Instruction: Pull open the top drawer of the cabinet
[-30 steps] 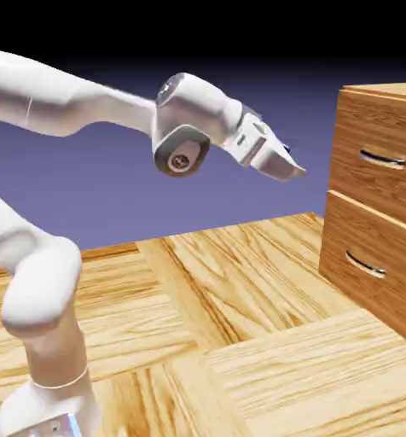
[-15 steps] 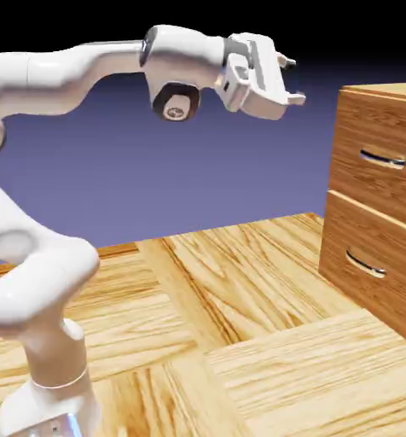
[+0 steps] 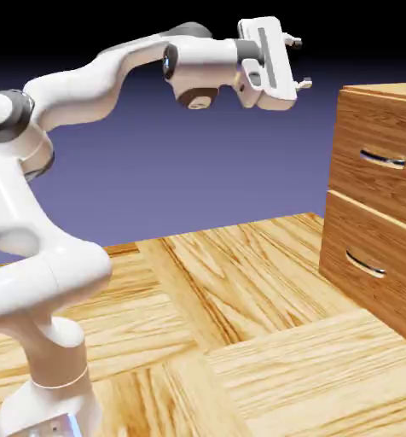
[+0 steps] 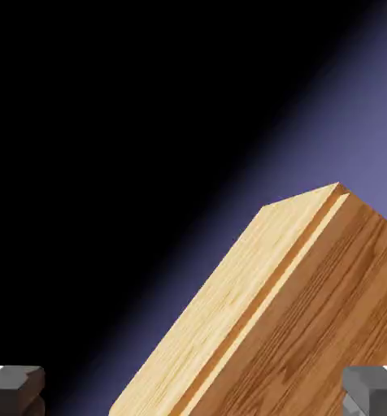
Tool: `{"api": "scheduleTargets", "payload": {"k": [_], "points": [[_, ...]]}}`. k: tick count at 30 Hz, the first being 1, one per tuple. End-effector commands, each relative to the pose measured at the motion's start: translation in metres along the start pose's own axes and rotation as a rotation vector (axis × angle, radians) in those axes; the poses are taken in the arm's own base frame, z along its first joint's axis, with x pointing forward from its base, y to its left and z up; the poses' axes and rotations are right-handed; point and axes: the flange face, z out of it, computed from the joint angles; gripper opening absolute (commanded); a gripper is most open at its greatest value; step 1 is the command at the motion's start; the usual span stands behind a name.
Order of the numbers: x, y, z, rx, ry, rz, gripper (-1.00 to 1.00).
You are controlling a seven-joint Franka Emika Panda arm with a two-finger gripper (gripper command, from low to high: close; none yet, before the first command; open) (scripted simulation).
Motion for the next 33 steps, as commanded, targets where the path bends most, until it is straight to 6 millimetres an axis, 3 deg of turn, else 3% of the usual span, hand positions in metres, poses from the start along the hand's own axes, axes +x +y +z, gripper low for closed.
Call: {"api": "scheduleTargets", "payload": {"k": [1,7,12,22,24,32,33], "points": [[-0.004,0.006,0.008,0.004,-0.008,0.020,1.00],[-0.020,0.052,0.060,0.010,-0.052,0.153,1.00],[-0.021,0.102,0.108,-0.001,-0.081,0.282,1.00],[0.010,0.225,0.201,-0.039,-0.099,0.607,1.00],[0.012,0.231,0.204,-0.040,-0.098,0.623,1.00],[0.007,0.231,0.254,-0.040,-0.098,0.624,1.00],[0.007,0.231,0.254,-0.040,-0.098,0.624,-1.00]]}}
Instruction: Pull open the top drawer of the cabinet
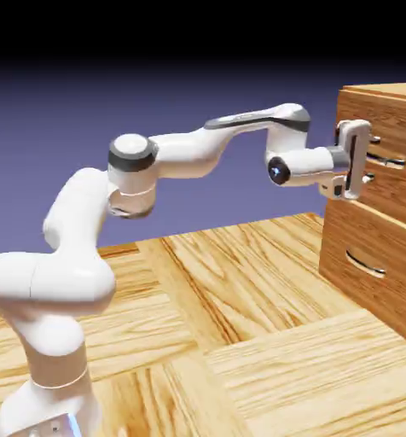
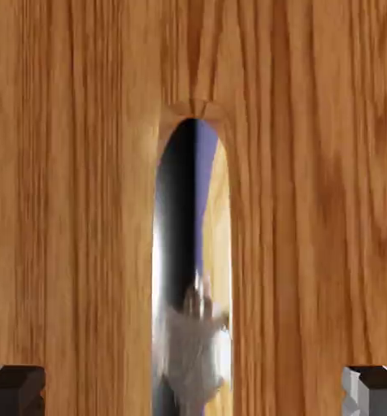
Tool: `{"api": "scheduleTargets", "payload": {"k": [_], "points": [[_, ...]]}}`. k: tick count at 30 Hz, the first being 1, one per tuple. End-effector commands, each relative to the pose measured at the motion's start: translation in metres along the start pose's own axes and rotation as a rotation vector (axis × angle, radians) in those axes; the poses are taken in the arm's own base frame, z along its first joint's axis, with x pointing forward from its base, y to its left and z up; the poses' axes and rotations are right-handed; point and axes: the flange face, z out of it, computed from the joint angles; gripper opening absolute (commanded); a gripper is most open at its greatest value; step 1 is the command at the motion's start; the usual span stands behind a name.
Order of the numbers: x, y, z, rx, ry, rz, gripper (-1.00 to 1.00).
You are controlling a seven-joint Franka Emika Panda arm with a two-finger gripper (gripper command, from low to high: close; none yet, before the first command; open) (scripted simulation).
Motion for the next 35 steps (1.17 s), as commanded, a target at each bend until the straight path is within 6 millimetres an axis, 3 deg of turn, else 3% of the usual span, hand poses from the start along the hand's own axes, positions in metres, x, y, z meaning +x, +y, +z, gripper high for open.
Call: {"api": "scheduleTargets", "payload": {"k": [1,15,31,32,33,35], "points": [[0.000,0.000,0.000,0.000,0.000,0.000,-1.00],[0.000,0.000,-0.100,0.000,0.000,0.000,-1.00],[0.000,0.000,-0.264,0.000,0.000,0.000,-1.00],[0.000,0.000,-0.267,0.000,0.000,0.000,-1.00],[0.000,0.000,-0.267,0.000,0.000,0.000,1.00],[-0.001,0.000,-0.278,0.000,0.000,-0.001,1.00]]}}
